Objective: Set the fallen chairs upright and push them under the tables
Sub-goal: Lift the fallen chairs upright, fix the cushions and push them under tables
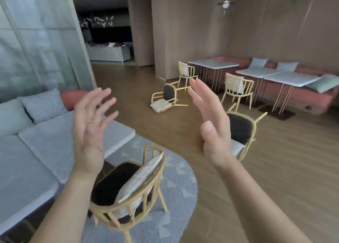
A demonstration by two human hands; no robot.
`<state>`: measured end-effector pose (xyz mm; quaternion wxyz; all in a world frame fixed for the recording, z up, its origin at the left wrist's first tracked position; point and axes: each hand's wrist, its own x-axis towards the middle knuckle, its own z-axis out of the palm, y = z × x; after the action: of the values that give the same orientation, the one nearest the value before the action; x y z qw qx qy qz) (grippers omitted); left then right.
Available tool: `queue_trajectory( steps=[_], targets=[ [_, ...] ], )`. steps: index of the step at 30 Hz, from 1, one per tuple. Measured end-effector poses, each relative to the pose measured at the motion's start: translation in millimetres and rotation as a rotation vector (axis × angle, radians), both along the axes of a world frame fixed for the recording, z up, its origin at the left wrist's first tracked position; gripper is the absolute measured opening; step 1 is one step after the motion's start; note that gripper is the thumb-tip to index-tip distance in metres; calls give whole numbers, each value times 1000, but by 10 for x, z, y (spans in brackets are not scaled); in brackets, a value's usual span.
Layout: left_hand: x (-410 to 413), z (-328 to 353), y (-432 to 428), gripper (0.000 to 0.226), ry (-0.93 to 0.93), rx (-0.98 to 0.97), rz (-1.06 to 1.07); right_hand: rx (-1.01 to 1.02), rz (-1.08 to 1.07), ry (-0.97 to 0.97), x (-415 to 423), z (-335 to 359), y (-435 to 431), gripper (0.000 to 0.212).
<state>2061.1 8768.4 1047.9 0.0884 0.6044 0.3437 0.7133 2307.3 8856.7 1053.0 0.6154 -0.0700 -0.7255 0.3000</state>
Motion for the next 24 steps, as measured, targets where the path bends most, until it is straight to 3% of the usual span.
queue_trajectory(
  steps=[12, 24],
  targets=[
    [1815, -68, 2408, 67, 6, -75, -339, -99, -342, 35, 1861, -150, 1623, 100],
    [2294, -357, 5156, 73, 23, -96, -457, -153, -526, 25, 2380, -394, 3995, 91]
  ],
)
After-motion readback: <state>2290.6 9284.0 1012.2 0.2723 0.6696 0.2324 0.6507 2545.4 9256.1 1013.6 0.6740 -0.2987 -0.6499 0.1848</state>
